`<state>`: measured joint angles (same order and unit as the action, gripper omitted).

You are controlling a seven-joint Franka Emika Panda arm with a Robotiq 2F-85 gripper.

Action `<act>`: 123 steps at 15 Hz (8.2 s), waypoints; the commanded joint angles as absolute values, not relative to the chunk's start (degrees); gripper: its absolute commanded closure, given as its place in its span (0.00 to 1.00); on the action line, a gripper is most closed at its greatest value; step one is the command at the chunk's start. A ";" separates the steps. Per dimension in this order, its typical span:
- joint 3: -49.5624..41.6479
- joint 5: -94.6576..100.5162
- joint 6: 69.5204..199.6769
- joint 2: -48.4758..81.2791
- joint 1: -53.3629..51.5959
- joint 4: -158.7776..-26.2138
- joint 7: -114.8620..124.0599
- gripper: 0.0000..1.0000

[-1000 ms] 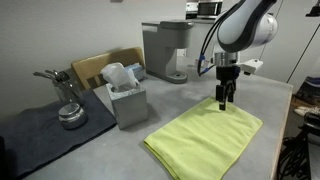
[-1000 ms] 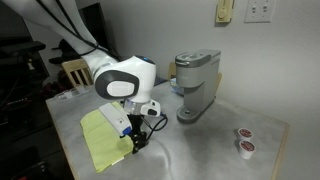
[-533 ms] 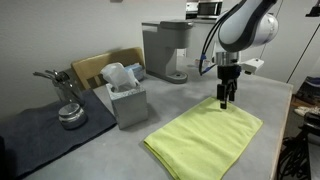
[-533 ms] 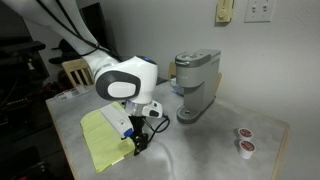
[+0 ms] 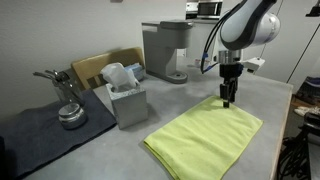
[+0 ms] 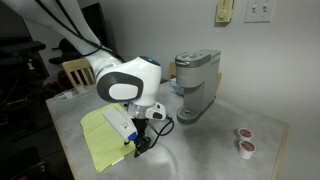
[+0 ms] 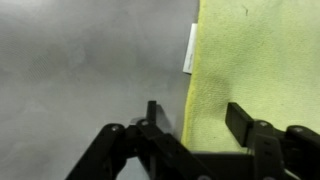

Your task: Fold the yellow towel on the table

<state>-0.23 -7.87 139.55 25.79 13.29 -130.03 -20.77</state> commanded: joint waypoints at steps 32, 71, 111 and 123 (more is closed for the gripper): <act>0.71 -6.45 138.36 22.20 12.93 -131.46 -23.04 0.99; 3.06 14.37 136.70 12.35 -7.55 -129.31 6.80 0.99; 10.57 4.32 117.55 19.67 -16.09 -112.22 13.73 0.99; 10.14 5.37 112.07 27.67 -17.43 -109.07 9.99 0.57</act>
<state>10.49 5.13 115.12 24.55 -18.04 -110.66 12.83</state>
